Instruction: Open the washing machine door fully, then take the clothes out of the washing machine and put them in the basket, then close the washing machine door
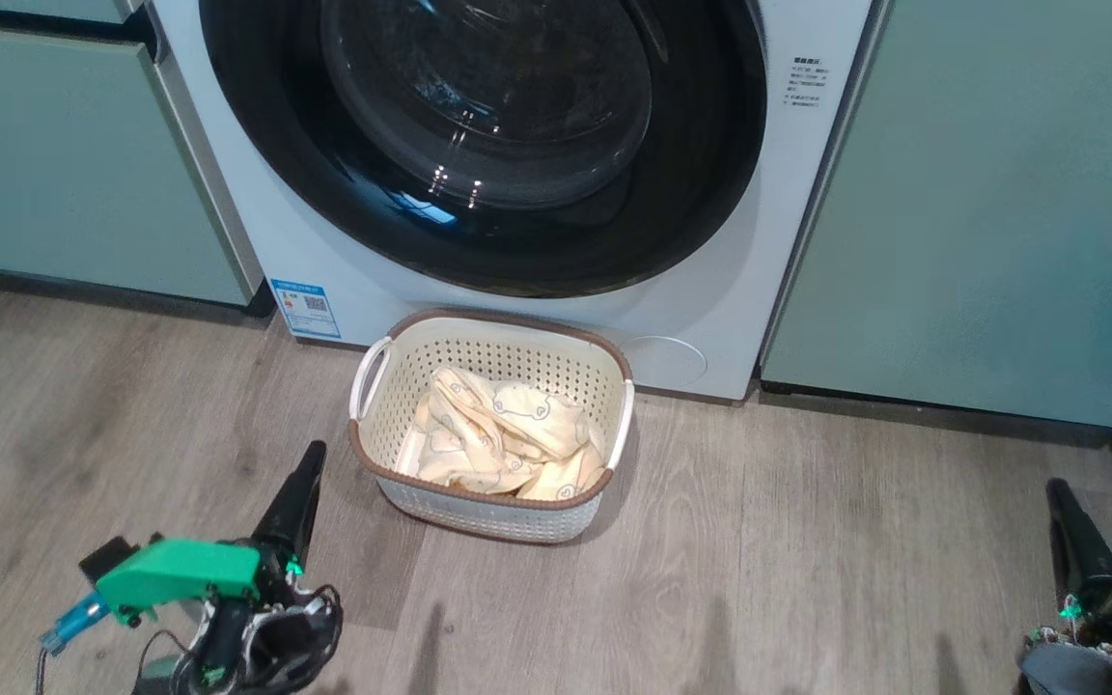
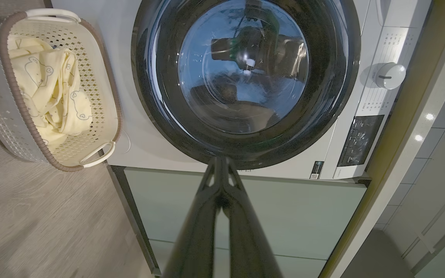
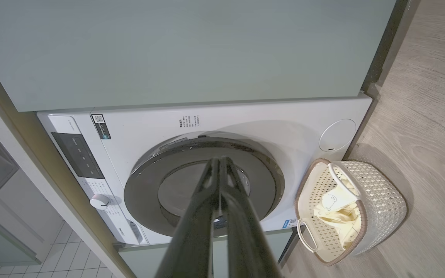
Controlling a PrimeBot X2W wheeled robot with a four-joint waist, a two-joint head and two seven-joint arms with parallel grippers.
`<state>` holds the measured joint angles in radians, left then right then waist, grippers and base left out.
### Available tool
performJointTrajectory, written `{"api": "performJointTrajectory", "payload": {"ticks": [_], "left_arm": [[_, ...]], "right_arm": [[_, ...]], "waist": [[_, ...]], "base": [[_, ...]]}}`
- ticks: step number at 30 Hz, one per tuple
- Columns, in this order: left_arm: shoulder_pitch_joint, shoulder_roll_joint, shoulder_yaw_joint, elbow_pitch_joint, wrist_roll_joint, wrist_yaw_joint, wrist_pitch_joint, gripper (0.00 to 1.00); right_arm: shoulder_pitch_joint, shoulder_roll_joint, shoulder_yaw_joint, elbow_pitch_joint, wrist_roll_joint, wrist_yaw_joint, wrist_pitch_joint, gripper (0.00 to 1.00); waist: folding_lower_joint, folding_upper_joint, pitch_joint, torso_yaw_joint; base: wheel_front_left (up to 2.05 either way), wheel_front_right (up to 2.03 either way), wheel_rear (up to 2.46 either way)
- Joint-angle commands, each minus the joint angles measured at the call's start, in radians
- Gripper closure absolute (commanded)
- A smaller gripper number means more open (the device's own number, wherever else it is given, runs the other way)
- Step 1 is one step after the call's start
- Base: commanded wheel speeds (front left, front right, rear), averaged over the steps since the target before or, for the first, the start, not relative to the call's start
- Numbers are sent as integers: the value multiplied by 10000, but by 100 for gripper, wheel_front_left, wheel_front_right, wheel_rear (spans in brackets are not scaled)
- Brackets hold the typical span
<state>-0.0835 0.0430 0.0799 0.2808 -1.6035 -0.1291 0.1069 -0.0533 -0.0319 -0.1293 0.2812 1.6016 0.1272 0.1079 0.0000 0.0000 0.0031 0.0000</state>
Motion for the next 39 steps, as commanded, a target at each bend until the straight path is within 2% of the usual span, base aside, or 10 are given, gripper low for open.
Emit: {"api": "performJointTrajectory", "payload": {"ticks": [1, 39], "left_arm": [[-245, 72, 341, -358, -50, -15, 64, 100], [-245, 72, 339, -359, -51, -16, 63, 100]], "right_arm": [[-547, -183, 156, -364, 71, 35, 53, 100], [-547, -183, 157, -364, 71, 35, 53, 100]], "waist": [[0, 0, 0, 0], [0, 0, 0, 0]], "base": [[0, 0, 0], [0, 0, 0]]}}
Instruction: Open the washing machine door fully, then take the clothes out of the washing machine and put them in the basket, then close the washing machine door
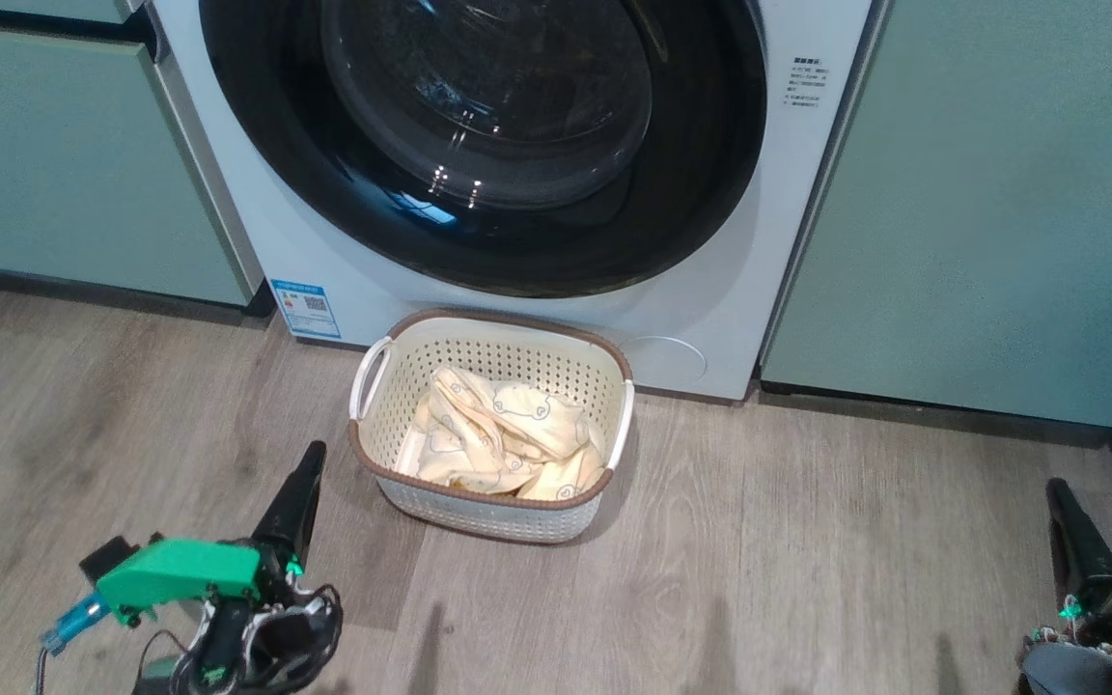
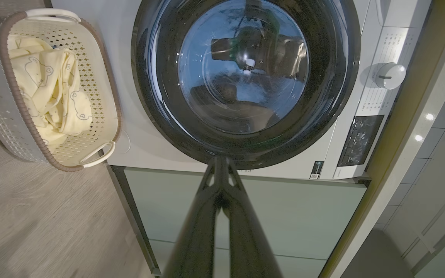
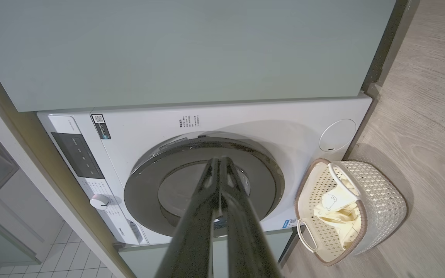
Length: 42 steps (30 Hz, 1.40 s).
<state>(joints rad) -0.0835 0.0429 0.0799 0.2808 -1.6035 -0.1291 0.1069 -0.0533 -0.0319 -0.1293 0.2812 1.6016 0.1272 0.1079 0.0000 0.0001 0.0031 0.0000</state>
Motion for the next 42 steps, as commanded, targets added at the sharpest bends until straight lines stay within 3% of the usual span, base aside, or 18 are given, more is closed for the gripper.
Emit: {"api": "performJointTrajectory", "payload": {"ticks": [1, 42], "left_arm": [[-245, 74, 339, -359, -51, -16, 63, 100], [-245, 74, 338, -359, -52, -16, 63, 100]], "right_arm": [[-547, -183, 157, -364, 71, 35, 53, 100], [-547, -183, 157, -364, 72, 35, 52, 100]], "waist": [[0, -1, 0, 0], [0, -1, 0, 0]], "base": [[0, 0, 0], [0, 0, 0]]}}
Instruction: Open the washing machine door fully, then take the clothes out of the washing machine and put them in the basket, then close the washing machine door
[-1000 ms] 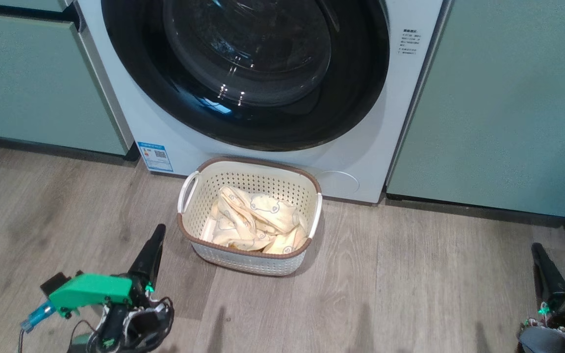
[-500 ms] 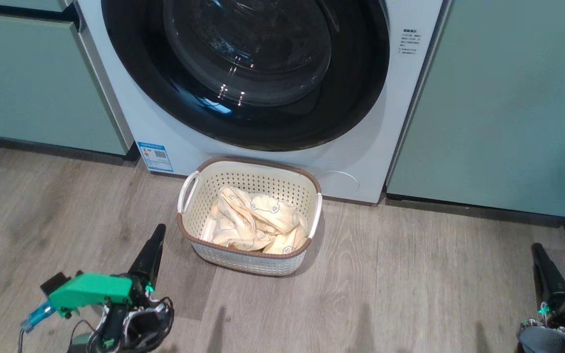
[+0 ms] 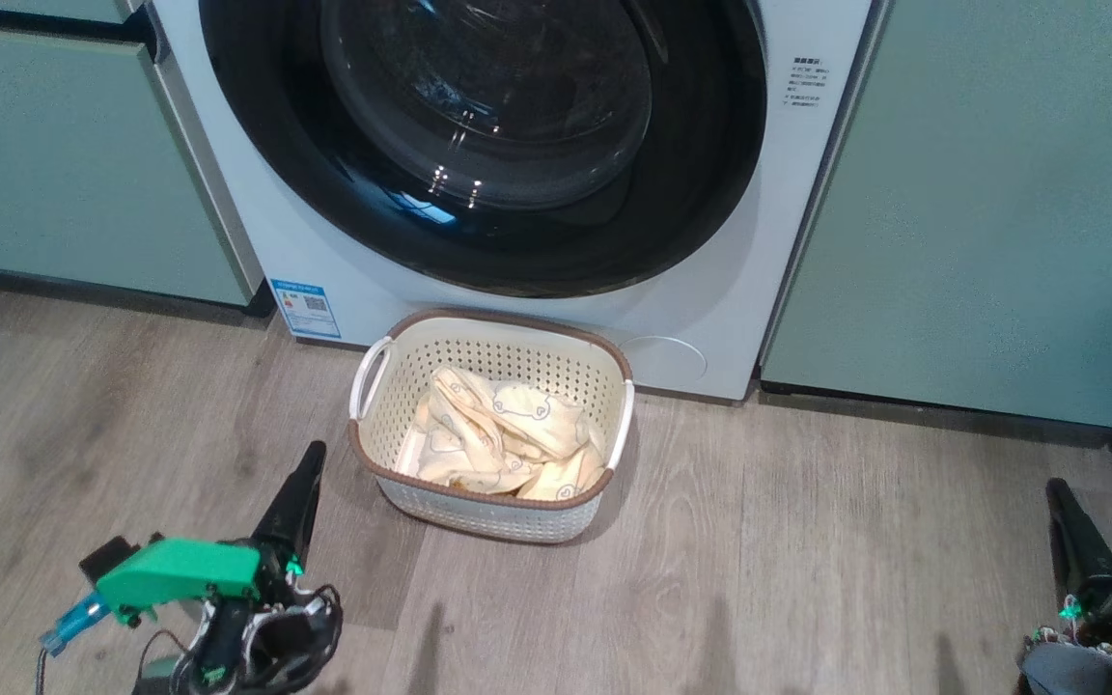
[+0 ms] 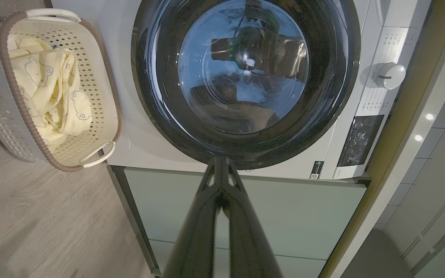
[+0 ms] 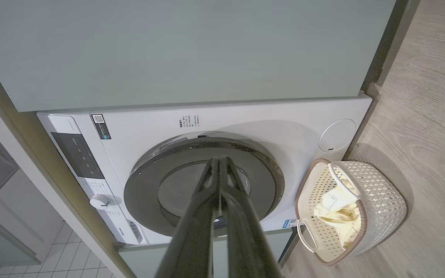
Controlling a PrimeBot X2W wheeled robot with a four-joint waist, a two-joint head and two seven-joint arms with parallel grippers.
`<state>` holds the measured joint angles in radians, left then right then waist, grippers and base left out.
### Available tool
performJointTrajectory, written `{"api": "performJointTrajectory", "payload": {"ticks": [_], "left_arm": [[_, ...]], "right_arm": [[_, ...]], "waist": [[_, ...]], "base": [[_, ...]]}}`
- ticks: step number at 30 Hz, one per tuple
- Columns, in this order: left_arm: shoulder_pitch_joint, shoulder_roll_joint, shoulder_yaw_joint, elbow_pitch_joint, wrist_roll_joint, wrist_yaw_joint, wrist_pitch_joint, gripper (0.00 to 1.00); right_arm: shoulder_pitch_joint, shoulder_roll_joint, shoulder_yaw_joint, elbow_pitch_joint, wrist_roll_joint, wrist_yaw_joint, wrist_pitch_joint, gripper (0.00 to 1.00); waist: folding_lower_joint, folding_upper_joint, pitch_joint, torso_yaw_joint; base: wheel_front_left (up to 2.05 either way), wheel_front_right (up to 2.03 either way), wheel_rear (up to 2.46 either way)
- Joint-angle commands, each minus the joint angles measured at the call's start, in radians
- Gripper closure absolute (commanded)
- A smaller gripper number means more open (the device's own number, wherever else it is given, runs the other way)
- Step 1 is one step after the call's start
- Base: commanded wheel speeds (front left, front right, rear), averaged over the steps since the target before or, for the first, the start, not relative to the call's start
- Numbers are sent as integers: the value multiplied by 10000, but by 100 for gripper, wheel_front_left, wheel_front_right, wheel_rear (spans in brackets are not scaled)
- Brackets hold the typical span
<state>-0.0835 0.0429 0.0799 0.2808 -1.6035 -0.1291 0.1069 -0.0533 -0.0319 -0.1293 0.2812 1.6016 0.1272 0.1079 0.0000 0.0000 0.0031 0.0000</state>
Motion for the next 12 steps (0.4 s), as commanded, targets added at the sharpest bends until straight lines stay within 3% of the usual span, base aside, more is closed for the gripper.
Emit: {"api": "performJointTrajectory", "payload": {"ticks": [1, 12], "left_arm": [[-245, 74, 338, -359, -52, -16, 62, 100], [-245, 74, 338, -359, -52, -16, 62, 100]], "right_arm": [[-547, -183, 157, -364, 72, 35, 52, 100], [-547, -183, 157, -364, 72, 35, 52, 100]], "waist": [[0, 0, 0, 0], [0, 0, 0, 0]], "base": [[0, 0, 0], [0, 0, 0]]}}
